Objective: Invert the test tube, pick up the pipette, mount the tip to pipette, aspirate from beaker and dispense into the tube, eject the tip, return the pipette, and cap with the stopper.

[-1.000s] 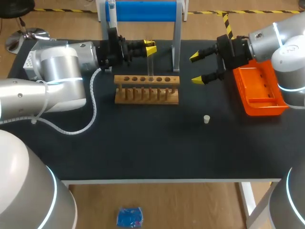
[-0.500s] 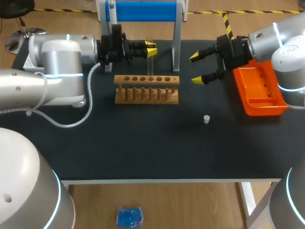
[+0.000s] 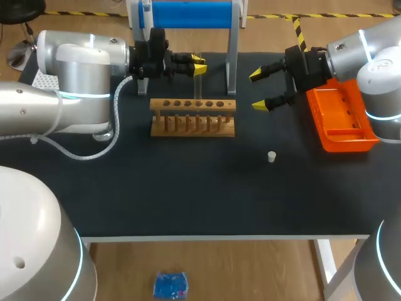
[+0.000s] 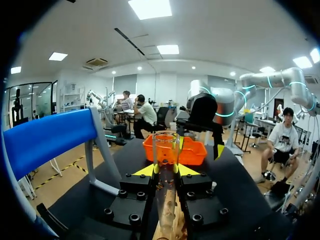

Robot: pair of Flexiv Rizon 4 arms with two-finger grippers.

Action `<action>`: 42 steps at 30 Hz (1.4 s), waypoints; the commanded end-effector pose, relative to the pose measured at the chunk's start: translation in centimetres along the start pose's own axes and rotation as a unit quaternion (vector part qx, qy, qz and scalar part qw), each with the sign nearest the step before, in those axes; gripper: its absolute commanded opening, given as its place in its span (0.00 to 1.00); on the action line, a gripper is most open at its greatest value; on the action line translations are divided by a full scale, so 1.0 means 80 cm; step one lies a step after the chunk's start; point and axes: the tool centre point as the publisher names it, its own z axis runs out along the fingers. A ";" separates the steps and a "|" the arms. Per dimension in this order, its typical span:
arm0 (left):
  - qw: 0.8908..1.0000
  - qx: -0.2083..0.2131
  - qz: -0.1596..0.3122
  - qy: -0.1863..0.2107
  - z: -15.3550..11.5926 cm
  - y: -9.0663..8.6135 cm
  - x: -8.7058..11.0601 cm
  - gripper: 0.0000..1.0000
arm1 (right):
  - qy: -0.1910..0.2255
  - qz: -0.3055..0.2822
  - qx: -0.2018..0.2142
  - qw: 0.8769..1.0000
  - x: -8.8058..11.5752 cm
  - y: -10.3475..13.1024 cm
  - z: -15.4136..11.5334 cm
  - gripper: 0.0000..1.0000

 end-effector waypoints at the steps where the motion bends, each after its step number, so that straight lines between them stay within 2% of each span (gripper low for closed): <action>1: 1.000 0.001 0.000 -0.002 0.002 0.002 0.001 0.00 | 0.000 0.000 0.001 1.000 0.001 0.000 -0.001 1.00; 42: 0.999 0.015 -0.017 -0.024 0.002 0.035 0.001 0.00 | 0.000 0.000 0.001 1.000 0.001 0.000 -0.001 1.00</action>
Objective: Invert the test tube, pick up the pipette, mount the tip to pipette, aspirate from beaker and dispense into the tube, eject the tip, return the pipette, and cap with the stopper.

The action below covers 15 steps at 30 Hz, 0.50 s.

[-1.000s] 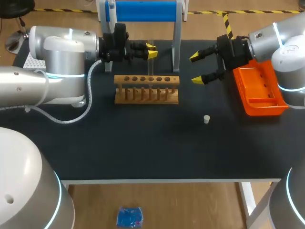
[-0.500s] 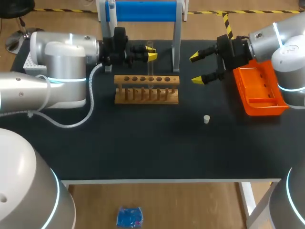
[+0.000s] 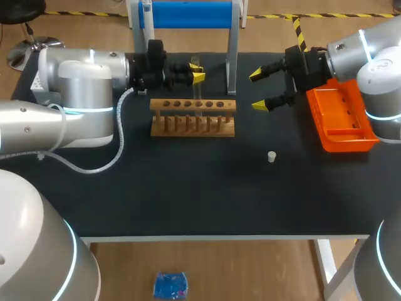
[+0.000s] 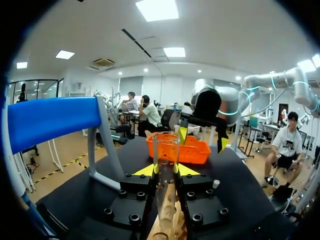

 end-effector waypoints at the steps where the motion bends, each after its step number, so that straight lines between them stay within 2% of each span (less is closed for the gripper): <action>1: 1.000 0.002 0.000 -0.003 0.001 0.004 0.001 0.00 | 0.000 0.000 0.001 1.000 0.001 0.000 -0.001 1.00; 15: 1.000 0.003 0.002 0.001 0.004 0.010 -0.001 0.00 | 0.000 0.000 0.001 1.000 0.001 0.000 -0.001 1.00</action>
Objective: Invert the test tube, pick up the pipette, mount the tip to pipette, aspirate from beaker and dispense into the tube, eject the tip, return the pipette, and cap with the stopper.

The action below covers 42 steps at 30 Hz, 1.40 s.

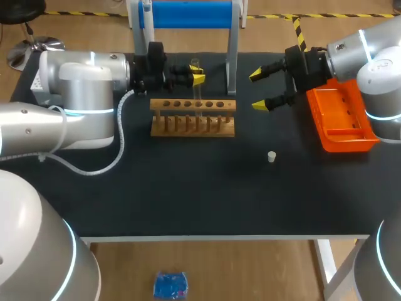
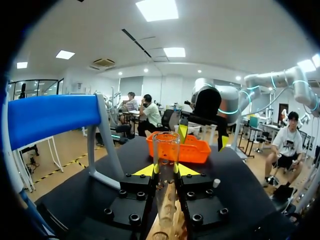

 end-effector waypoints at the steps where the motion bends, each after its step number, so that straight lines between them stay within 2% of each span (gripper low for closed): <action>1: 1.000 0.002 0.001 0.001 0.002 0.004 -0.001 0.00 | 0.000 0.000 0.001 1.000 0.001 0.000 -0.001 1.00; 25: 0.999 0.013 0.032 0.007 0.004 0.009 0.006 0.00 | 0.000 0.000 0.001 1.000 0.001 0.000 -0.001 1.00; 42: 0.999 0.001 0.031 0.014 0.009 0.023 0.010 0.00 | 0.000 0.000 0.001 1.000 0.001 0.000 -0.001 1.00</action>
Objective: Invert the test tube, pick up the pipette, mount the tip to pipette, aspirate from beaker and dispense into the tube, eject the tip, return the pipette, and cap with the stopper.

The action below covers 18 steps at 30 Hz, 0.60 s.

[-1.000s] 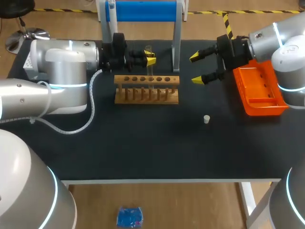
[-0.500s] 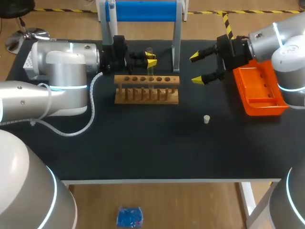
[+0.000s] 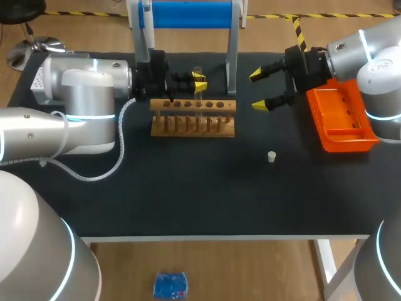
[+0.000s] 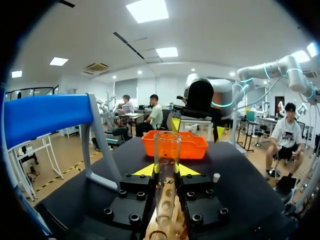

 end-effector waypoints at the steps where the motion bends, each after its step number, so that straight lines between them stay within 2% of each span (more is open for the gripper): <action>1: 1.000 -0.002 -0.001 0.002 0.002 0.004 -0.001 0.00 | 0.000 0.000 0.001 1.000 0.001 0.000 -0.001 1.00; 7: 1.000 -0.006 -0.004 0.002 0.003 0.006 -0.002 0.01 | 0.000 0.000 0.001 1.000 0.001 0.000 -0.001 1.00; 8: 1.000 -0.007 -0.004 0.002 0.003 0.006 -0.002 0.36 | 0.000 0.000 0.001 1.000 0.001 0.000 -0.001 1.00; 9: 1.000 -0.007 -0.005 0.002 0.003 0.006 -0.002 0.83 | 0.000 0.000 0.001 1.000 0.001 0.000 -0.001 1.00; 10: 1.000 -0.007 -0.005 0.001 0.003 0.006 -0.002 0.99 | 0.000 0.000 0.001 1.000 0.001 0.000 -0.001 1.00; 18: 1.000 -0.008 -0.006 0.001 0.003 0.005 -0.002 1.00 | 0.000 0.000 0.001 1.000 0.001 0.000 -0.001 1.00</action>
